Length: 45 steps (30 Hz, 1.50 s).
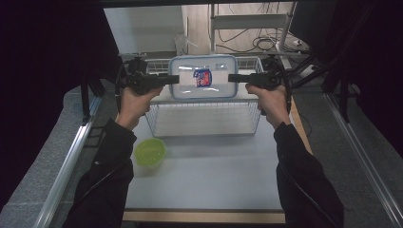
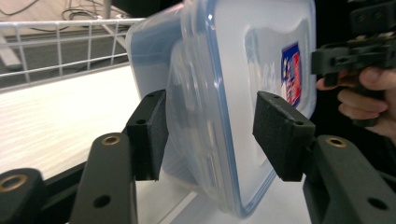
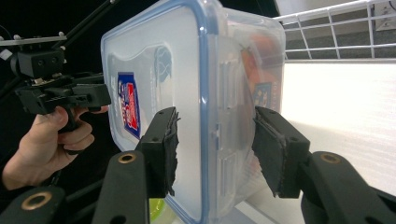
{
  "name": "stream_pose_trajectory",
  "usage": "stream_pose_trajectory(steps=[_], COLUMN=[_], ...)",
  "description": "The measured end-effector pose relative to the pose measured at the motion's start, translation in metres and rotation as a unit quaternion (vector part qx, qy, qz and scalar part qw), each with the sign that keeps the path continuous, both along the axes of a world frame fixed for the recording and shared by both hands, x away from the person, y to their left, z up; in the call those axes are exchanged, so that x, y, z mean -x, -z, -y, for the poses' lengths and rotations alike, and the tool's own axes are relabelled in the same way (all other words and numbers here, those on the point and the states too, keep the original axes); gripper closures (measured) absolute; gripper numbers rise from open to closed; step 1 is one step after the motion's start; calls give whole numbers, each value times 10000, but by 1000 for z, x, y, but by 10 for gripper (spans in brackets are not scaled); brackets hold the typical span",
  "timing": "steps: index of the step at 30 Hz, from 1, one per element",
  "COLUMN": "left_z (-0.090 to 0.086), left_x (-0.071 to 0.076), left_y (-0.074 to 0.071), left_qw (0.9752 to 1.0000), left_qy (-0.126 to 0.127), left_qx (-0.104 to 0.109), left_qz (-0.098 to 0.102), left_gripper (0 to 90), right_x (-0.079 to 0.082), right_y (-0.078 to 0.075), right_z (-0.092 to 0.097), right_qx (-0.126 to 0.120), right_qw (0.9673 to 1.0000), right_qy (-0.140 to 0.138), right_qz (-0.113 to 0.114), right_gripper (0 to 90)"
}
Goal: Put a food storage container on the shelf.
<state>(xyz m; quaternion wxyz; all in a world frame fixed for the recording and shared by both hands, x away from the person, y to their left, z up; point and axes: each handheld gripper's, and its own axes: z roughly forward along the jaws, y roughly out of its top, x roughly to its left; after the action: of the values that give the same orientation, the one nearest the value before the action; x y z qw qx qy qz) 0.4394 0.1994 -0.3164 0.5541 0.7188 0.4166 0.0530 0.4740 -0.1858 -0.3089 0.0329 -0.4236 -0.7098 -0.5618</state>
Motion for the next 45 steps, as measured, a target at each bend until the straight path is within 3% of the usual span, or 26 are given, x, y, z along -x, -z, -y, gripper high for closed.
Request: stream_pose_trajectory(steps=[6, 9, 11, 14, 17, 19, 22, 23, 26, 29, 31, 34, 36, 39, 41, 43, 45], left_z=[-2, -2, -2, -4, -3, -1, 5, 6, 6, 6, 7, 8, 9, 13, 20, 26, 29], left_x=[-2, -6, -9, -15, -18, -17, -14, -13, -10, -2, 8, 25, 35, 44, 43, 39, 35], left_y=[5, 7, 9, 11, 9, 7, 5, 5, 4, 2, 1, 2, 5, 14, 22, 27, 29], left_qw=[9999, 9998, 9994, 9988, 9989, 9994, 9982, 9980, 9972, 9962, 9953, 9919, 9899, 9885, 9868, 9844, 9837], left_qy=[15, 28, -17, -61, -97, -209, -474, -479, -545, -549, -487, -450, -412, -271, -173, -172, -227], left_qx=[99, 94, 211, 343, 265, 133, -377, -402, -477, -567, -626, -825, -894, -1098, -1311, -1506, -1558], left_qz=[-50, -179, -288, -356, -384, -255, 26, 58, 189, 378, 555, 855, 1018, 1003, 937, 897, 870], left_gripper=[440, 392, 359, 360, 353, 343, 263, 229, 205, 208, 241, 349, 477, 687, 796, 838, 847], right_x=[0, -1, -2, -3, -3, -2, -2, -1, 1, 7, 12, 23, 31, 41, 43, 42, 38], right_y=[3, 5, 7, 10, 9, 9, 9, 8, 7, 5, 4, 5, 8, 17, 24, 29, 32], right_z=[-2, -4, -7, -9, -9, -9, -6, -4, -3, 1, 4, 6, 6, -1, -9, -15, -17], right_qx=[134, 305, 451, 326, 329, 344, 193, 125, 232, 316, 372, 642, 743, 918, 1257, 1403, 1365], right_qw=[9998, 9994, 9987, 9991, 9991, 9989, 9990, 9989, 9983, 9965, 9959, 9927, 9911, 9894, 9842, 9820, 9830], right_qy=[90, 124, 178, 227, 244, 283, 353, 384, 411, 441, 414, 385, 328, 125, 74, 68, 79], right_qz=[85, 128, 161, 117, 121, 152, 194, 230, 346, 628, 718, 943, 1055, 1118, 1248, 1261, 1223], right_gripper=[487, 510, 486, 485, 486, 495, 494, 501, 498, 509, 534, 639, 728, 829, 871, 881, 882])
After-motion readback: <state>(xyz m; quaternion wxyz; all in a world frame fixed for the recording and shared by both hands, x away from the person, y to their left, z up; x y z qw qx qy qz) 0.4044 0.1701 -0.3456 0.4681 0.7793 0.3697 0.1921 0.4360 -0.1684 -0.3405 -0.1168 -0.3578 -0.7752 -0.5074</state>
